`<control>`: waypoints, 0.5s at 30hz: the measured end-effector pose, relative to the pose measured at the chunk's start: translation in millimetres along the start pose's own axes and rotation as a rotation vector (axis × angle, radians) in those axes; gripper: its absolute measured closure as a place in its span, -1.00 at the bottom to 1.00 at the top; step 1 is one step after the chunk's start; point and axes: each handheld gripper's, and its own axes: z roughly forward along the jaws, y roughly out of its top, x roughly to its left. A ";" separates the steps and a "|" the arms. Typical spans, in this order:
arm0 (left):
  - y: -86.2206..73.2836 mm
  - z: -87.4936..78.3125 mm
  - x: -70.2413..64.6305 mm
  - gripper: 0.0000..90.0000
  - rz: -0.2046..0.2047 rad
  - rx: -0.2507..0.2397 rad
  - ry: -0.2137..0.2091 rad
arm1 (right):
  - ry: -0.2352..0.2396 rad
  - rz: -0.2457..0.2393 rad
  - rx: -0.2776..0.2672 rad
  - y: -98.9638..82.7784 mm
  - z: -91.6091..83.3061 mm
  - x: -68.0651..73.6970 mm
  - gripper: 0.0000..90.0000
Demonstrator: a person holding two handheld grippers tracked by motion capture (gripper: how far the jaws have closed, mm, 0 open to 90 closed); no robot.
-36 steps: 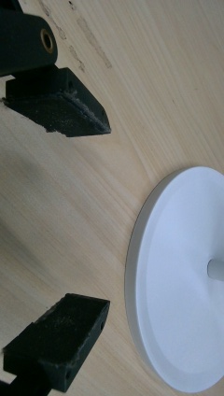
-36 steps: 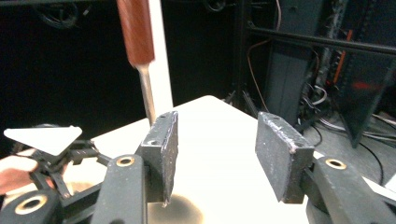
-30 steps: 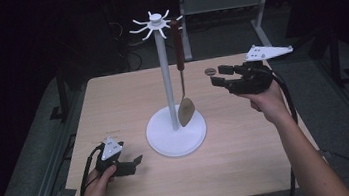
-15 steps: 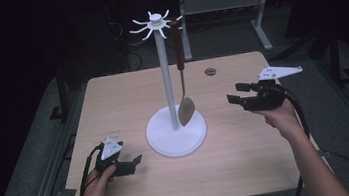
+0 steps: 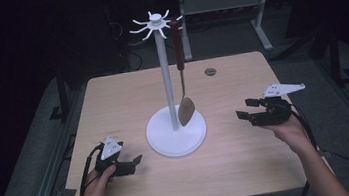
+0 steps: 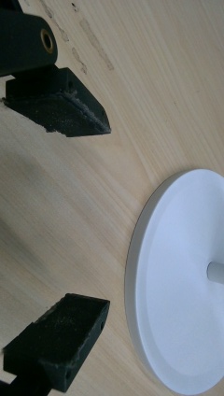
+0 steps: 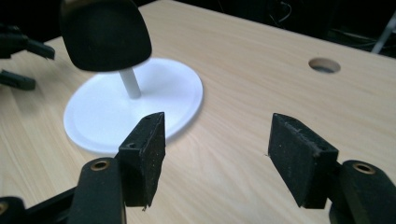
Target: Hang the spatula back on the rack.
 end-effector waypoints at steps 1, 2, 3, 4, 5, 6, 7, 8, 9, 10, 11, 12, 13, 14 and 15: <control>-0.1 0.1 0.2 -0.72 0.001 -0.002 0.001 | -0.006 0.006 0.008 -3.3 -1.0 0.1 -0.19; 0.0 0.1 0.3 -0.72 0.001 -0.001 0.001 | -0.010 0.006 0.012 -6.7 -1.9 -0.6 -0.19; -0.1 0.2 0.4 -0.72 0.000 -0.003 0.001 | -0.015 0.011 0.015 -10.1 -3.0 -1.1 -0.19; -0.1 0.3 0.4 -0.72 0.000 -0.003 0.001 | -0.020 0.013 0.020 -13.3 -3.9 -1.9 -0.19; -0.1 0.2 0.4 -0.72 0.000 -0.002 0.002 | -0.026 0.016 0.025 -16.4 -4.9 -2.5 -0.19; 0.0 0.2 0.2 -0.72 0.000 -0.001 0.001 | -0.030 0.020 0.031 -19.3 -5.9 -3.2 -0.19; -0.1 0.2 0.3 -0.72 0.002 -0.002 0.002 | -0.031 0.023 0.035 -22.2 -7.1 -4.0 -0.19; -0.1 0.2 0.2 -0.72 0.001 0.000 0.001 | -0.035 0.028 0.040 -25.1 -8.2 -4.7 -0.19; -0.1 0.3 0.2 -0.72 0.002 -0.002 0.002 | -0.039 0.031 0.046 -28.0 -9.1 -5.2 -0.20; -0.1 0.2 0.1 -0.72 -0.001 0.000 0.001 | -0.046 0.033 0.051 -30.9 -10.0 -5.8 -0.21; -0.1 0.2 0.2 -0.72 0.001 -0.001 0.002 | -0.048 0.037 0.056 -33.8 -10.7 -6.4 -0.21; -0.1 0.2 0.2 -0.72 -0.001 0.000 0.001 | -0.054 0.040 0.060 -36.8 -11.2 -6.8 -0.21; -0.2 0.3 0.2 -0.72 0.000 -0.001 0.002 | -0.060 0.042 0.067 -39.5 -11.8 -7.4 -0.23; -0.2 0.3 0.3 -0.72 0.000 -0.001 0.001 | -0.066 0.044 0.073 -42.0 -12.3 -7.9 -0.23; -0.2 0.3 0.3 -0.72 0.000 -0.001 0.001 | -0.066 0.044 0.073 -42.0 -12.3 -7.9 -0.23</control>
